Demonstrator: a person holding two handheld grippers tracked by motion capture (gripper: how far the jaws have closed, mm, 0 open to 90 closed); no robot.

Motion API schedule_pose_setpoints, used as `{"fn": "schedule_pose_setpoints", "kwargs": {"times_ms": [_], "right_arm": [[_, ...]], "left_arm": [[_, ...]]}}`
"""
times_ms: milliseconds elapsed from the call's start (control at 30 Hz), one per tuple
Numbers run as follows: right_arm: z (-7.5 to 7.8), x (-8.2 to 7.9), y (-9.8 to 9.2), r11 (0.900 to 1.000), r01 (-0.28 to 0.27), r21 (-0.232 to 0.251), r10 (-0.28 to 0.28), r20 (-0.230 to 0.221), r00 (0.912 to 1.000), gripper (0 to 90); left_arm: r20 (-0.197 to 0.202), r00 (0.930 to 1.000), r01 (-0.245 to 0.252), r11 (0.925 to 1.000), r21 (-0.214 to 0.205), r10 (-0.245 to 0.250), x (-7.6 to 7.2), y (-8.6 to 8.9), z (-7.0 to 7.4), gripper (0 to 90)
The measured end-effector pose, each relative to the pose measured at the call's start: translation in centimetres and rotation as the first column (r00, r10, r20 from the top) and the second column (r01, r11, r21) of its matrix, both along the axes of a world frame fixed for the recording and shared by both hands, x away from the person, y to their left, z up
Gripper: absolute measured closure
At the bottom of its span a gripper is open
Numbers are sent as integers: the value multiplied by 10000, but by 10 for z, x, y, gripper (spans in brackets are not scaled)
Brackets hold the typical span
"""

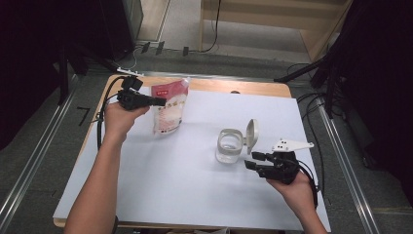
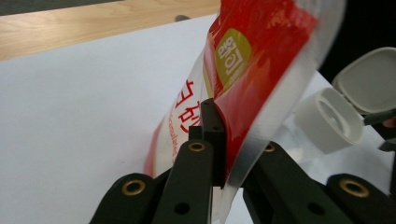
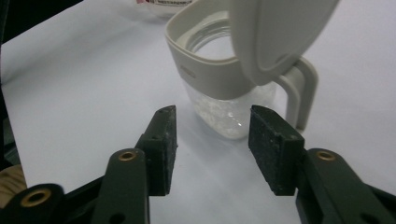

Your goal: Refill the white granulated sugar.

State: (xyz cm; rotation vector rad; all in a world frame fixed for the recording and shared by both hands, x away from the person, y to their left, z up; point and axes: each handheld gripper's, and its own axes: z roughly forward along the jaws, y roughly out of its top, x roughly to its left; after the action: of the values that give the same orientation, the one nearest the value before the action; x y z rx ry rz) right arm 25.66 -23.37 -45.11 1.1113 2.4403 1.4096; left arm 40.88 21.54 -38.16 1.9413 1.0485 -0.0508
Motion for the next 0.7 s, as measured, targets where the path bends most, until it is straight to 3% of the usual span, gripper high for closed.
{"fn": "schedule_pose_setpoints", "kwargs": {"times_ms": [67, 133, 233, 367, 467, 567, 600, 700], "right_arm": [[0, 0, 2, 10000, -83, -25, 83, 65, 9999, 544], [1, -2, 8, 9997, -249, 23, 249, 44, 9997, 551], [4, -4, 14, 9990, -417, 167, 416, 55, 9991, 551], [8, -9, 20, 9981, -567, 228, 563, 189, 9982, 548], [8, -10, 31, 9972, -720, 191, 714, 291, 9970, 541], [7, -9, 43, 9955, -926, 200, 922, 234, 9955, 529], [5, -8, 48, 9934, -1087, 362, 1082, 152, 9940, 528], [4, -7, 59, 9920, -1211, 364, 1206, 148, 9926, 525]], "left_arm": [[4, 9999, 101, 9999, -38, -101, -1, -1, 1, 900], [-186, 9993, 327, 9987, -383, -334, -4, -5, 5, 900], [-212, 9981, 573, 9981, -234, -578, -8, -11, 10, 900], [111, 9961, 872, 9958, 274, -875, -18, -20, 20, 900], [229, 9942, 1046, 9937, 394, -1055, -25, -24, 24, 900], [122, 9922, 1232, 9917, 373, -1237, -29, -26, 27, 900], [-155, 9885, 1505, 9886, 84, -1504, -32, -25, 28, 900], [-186, 9864, 1631, 9866, -88, -1632, -39, -26, 33, 900]]}}
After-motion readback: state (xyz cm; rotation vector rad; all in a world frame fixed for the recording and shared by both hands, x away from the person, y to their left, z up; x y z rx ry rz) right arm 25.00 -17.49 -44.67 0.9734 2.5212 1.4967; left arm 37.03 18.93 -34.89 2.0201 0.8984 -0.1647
